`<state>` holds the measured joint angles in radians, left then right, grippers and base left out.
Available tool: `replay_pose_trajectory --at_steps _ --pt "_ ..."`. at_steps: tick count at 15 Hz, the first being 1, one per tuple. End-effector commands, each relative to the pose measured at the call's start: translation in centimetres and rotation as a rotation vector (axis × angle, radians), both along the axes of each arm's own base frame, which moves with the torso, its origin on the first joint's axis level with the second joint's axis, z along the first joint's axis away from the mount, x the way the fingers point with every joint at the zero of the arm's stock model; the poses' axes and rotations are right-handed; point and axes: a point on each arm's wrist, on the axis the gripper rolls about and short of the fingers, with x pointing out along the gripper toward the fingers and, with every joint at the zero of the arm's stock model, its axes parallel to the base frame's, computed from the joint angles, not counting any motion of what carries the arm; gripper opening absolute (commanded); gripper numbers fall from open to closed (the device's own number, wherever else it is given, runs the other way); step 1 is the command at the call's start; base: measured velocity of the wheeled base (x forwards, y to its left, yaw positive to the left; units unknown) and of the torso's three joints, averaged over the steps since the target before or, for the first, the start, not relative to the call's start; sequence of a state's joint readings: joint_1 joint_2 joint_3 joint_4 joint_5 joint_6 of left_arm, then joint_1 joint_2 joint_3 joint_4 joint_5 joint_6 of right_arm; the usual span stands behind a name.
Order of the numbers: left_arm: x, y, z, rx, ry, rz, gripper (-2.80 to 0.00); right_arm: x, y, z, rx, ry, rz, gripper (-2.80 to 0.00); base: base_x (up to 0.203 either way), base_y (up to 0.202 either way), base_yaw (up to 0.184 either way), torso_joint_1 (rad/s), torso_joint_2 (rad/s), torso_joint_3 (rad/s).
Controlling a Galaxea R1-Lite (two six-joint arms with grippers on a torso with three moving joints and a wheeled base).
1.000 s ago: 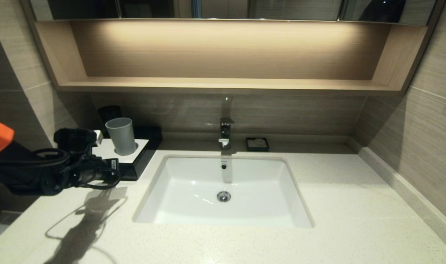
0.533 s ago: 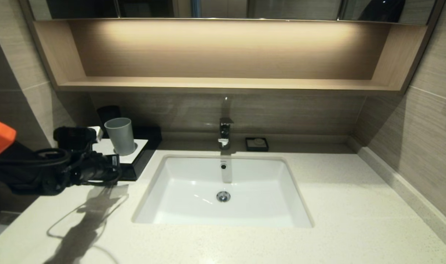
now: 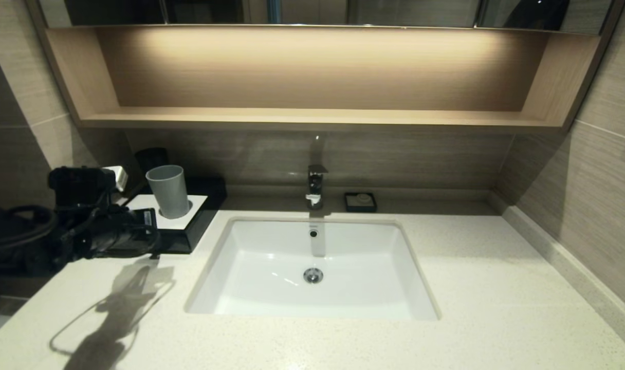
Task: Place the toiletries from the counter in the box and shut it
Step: Close the drawer, then pick up the cup
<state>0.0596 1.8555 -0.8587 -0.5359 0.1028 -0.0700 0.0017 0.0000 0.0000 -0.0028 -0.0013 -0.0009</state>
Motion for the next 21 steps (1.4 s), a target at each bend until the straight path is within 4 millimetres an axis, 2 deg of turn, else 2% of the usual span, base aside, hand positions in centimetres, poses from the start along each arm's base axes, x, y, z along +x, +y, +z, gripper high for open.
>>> replay_pose_trajectory --at_steps 1,8,12,17,21 --pt "-0.8 0.0 1.9 0.006 -0.057 0.002 -2.8 0.0 0.0 0.0 -0.001 0.0 0.0 -2.8 0.0 0.0 0.0 0.0 0.0 0.0" --pt "0.7 0.3 3.1 0.012 -0.125 0.003 -2.8 0.0 0.0 0.0 -0.001 -0.001 0.0 -2.8 0.0 0.0 0.0 0.0 0.0 0.0" --pt "0.9 0.2 2.7 -0.006 -0.153 -0.049 -2.8 0.0 0.0 0.0 -0.001 -0.002 0.0 -2.8 0.0 0.0 0.0 0.0 0.0 0.0" --pt "-0.3 0.5 2.0 -0.006 -0.158 -0.05 -2.8 0.0 0.0 0.0 -0.001 0.0 0.0 -2.8 0.0 0.0 0.0 0.0 0.0 0.0" --pt "-1.8 0.7 -0.3 0.005 -0.193 -0.043 -2.8 0.0 0.0 0.0 -0.001 0.0 0.0 -2.8 0.0 0.0 0.0 0.0 0.0 0.0"
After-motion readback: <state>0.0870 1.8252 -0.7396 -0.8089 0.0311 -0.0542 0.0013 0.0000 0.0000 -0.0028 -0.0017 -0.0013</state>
